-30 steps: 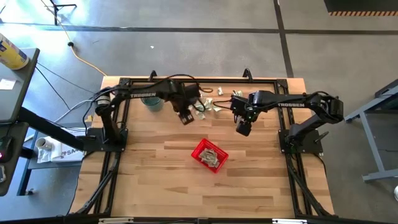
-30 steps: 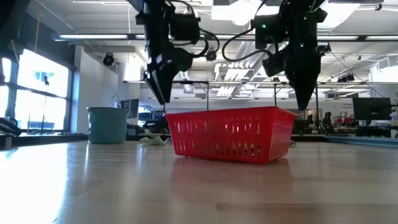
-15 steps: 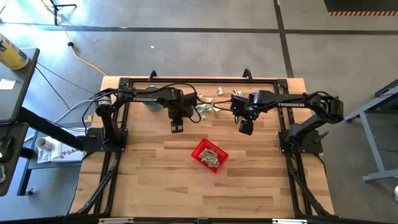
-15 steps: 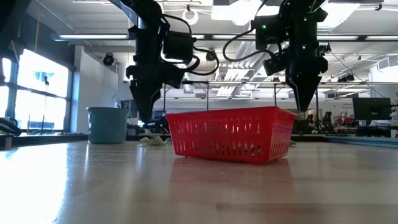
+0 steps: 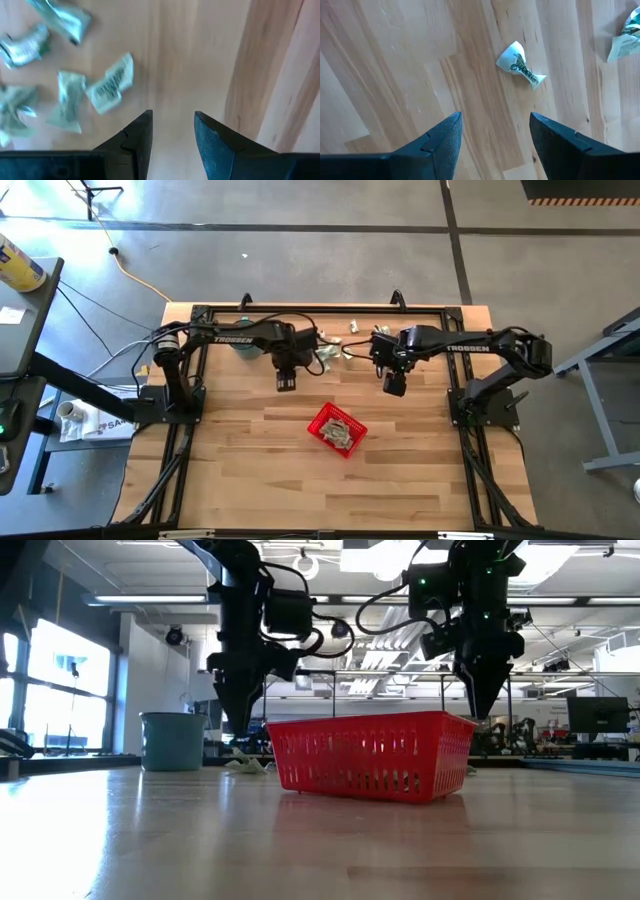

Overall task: Pick and place Stevia / Truvia into bins
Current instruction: Put the light green stevia packet into the bin

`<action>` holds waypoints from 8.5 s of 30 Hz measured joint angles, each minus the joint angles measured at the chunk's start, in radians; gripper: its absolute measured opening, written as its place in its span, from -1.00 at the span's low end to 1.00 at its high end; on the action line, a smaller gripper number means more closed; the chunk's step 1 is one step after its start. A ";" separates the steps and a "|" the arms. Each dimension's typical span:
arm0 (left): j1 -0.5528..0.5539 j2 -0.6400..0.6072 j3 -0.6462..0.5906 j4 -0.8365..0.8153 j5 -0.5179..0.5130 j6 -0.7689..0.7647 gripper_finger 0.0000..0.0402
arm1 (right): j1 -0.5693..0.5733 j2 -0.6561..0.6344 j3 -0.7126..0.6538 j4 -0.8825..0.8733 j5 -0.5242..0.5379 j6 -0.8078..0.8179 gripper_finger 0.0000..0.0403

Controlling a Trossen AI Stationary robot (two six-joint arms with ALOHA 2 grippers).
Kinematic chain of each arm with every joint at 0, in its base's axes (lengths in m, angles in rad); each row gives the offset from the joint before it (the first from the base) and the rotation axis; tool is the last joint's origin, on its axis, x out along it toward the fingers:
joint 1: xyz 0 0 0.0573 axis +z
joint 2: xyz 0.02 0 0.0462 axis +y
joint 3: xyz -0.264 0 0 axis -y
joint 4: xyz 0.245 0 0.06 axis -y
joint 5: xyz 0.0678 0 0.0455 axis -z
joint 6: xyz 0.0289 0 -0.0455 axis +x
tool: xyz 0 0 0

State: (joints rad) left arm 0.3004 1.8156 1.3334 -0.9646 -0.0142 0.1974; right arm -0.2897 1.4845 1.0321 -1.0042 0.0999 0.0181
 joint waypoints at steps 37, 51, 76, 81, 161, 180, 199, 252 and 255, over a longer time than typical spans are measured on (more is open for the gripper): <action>0.000 0.000 0.001 0.675 0.003 -0.001 -0.12 | 0.000 0.000 0.000 -0.046 0.027 0.024 0.12; 0.000 0.000 0.001 0.675 0.003 -0.001 -0.12 | 0.000 0.000 0.000 -0.046 0.026 0.036 0.12; -0.013 -0.042 0.000 0.599 0.275 -0.394 -0.12 | 0.000 0.000 0.000 -0.051 0.022 0.038 0.11; -0.012 -0.038 -0.001 0.269 0.373 -0.353 -0.12 | 0.000 0.000 0.000 -0.052 0.027 0.037 0.11; 0.025 0.220 0.098 -0.006 -0.247 -0.001 -0.84 | -0.116 0.000 0.000 -0.034 -0.087 0.244 0.11; -0.267 0.164 0.393 0.035 0.320 -0.098 -0.89 | -0.136 -0.082 0.000 -0.151 -0.026 0.020 -0.03; -0.400 0.241 0.340 0.187 0.176 -0.484 -0.19 | -0.155 -0.050 0.000 -0.055 -0.071 -0.330 0.07; -0.360 -0.628 -0.483 0.485 -0.163 -0.829 -0.04 | 0.076 0.055 0.001 0.226 -0.504 0.130 -0.92; -0.275 -0.660 -0.527 0.514 -0.126 -0.780 -0.04 | 0.172 0.074 0.001 0.361 -0.515 0.247 -0.96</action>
State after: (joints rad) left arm 0.0255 1.1554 0.8068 -0.4508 -0.1401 -0.5825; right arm -0.1177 1.5581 1.0328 -0.6428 -0.4153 0.2656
